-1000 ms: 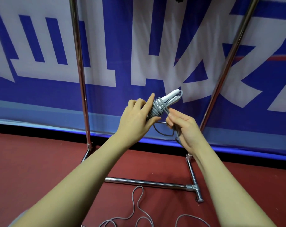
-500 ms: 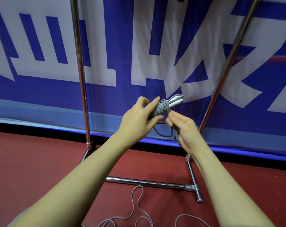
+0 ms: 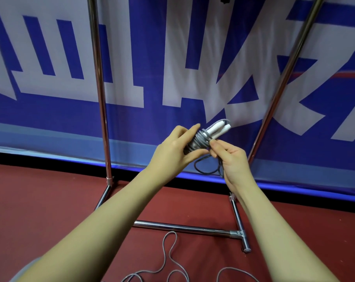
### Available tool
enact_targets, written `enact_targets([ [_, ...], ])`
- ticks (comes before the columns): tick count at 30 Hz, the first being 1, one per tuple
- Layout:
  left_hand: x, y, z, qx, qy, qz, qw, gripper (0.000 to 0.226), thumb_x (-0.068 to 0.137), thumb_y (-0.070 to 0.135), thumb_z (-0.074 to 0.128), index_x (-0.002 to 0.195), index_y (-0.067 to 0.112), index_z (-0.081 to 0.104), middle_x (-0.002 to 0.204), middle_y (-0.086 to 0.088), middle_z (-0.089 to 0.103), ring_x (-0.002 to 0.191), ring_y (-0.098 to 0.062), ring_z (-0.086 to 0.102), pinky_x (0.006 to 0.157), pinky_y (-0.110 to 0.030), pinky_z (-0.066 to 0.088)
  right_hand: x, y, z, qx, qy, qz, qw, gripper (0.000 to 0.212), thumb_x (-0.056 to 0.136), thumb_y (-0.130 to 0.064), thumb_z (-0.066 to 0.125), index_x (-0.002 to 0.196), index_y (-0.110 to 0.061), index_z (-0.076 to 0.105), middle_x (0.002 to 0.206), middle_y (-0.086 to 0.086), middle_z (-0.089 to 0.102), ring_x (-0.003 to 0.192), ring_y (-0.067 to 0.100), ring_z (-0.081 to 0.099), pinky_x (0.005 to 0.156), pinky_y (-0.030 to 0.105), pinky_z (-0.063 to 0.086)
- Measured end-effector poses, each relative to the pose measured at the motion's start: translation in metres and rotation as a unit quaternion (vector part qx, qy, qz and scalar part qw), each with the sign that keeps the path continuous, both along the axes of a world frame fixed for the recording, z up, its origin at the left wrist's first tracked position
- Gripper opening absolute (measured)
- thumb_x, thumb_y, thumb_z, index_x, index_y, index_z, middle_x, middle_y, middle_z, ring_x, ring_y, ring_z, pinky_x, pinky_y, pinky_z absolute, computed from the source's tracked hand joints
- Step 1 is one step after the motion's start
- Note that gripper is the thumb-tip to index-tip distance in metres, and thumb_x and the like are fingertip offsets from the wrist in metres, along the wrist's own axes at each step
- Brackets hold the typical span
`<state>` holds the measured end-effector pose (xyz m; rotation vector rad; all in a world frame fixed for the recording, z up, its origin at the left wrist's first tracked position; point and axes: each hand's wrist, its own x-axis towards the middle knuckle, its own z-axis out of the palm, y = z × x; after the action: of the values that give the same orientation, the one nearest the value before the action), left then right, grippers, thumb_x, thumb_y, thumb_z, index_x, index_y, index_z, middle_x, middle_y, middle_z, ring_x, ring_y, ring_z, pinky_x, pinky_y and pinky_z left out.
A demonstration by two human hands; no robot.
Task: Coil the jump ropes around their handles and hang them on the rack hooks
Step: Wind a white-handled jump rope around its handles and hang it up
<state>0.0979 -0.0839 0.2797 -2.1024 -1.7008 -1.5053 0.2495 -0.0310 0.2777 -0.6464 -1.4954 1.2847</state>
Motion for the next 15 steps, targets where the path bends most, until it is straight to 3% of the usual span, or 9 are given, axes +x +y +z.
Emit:
enact_targets([
  [3,0.007,0.004,-0.001,0.048,0.106,0.123,0.986,0.063,0.089,0.051,0.048,0.14,0.014,0.05,0.081,-0.004,0.057,0.063,-0.023,0.053,0.048,-0.031,0.04,-0.002,0.002,0.0,-0.005,0.031,-0.007,0.999,0.033,0.092,-0.015,0.061,0.067,0.007,0.058,0.054,-0.005,0.041,0.06,0.009,0.037,0.07,0.026,0.032],
  [5,0.011,0.004,0.003,0.045,0.114,0.152,0.981,0.061,0.093,0.049,0.043,0.143,0.015,0.045,0.081,-0.005,0.058,0.068,-0.025,0.052,0.052,-0.033,0.038,-0.002,0.005,0.0,-0.005,0.04,-0.007,0.999,0.037,0.093,-0.014,0.058,0.085,0.022,0.057,0.054,-0.006,0.041,0.059,0.007,0.037,0.071,0.022,0.034],
  [8,0.011,0.0,0.01,-0.035,-0.003,0.093,0.995,0.053,0.098,0.045,0.044,0.147,0.028,0.033,0.099,0.0,0.063,0.087,-0.022,0.057,0.075,-0.041,0.048,0.001,0.004,0.002,-0.014,0.025,0.042,0.999,0.024,0.096,-0.011,0.051,0.083,0.006,0.063,0.06,-0.006,0.048,0.064,0.005,0.043,0.077,0.021,0.037],
  [10,0.007,-0.003,0.012,-0.037,-0.036,0.067,0.996,0.045,0.098,0.045,0.044,0.14,0.033,0.033,0.093,0.005,0.065,0.082,-0.019,0.062,0.078,-0.043,0.05,0.002,0.002,0.003,-0.037,0.019,0.071,0.997,0.019,0.095,-0.006,0.05,0.089,-0.008,0.067,0.065,-0.006,0.056,0.072,0.003,0.052,0.09,0.024,0.04],
  [12,0.004,-0.007,0.015,-0.042,-0.043,0.044,0.997,0.041,0.095,0.048,0.049,0.132,0.038,0.034,0.083,0.008,0.063,0.073,-0.015,0.062,0.076,-0.039,0.05,0.005,0.002,0.002,-0.028,-0.006,0.068,0.997,0.016,0.092,-0.009,0.056,0.084,-0.014,0.068,0.069,-0.006,0.061,0.079,0.002,0.057,0.101,0.028,0.038],
  [15,-0.001,-0.01,0.013,-0.062,0.002,0.017,0.998,0.054,0.081,0.053,0.068,0.126,0.039,0.041,0.097,0.013,0.061,0.08,-0.008,0.057,0.076,-0.031,0.048,0.008,0.002,-0.001,0.007,-0.044,0.053,0.998,0.021,0.094,-0.01,0.056,0.075,-0.009,0.065,0.073,-0.003,0.061,0.08,0.004,0.057,0.093,0.026,0.041],
])
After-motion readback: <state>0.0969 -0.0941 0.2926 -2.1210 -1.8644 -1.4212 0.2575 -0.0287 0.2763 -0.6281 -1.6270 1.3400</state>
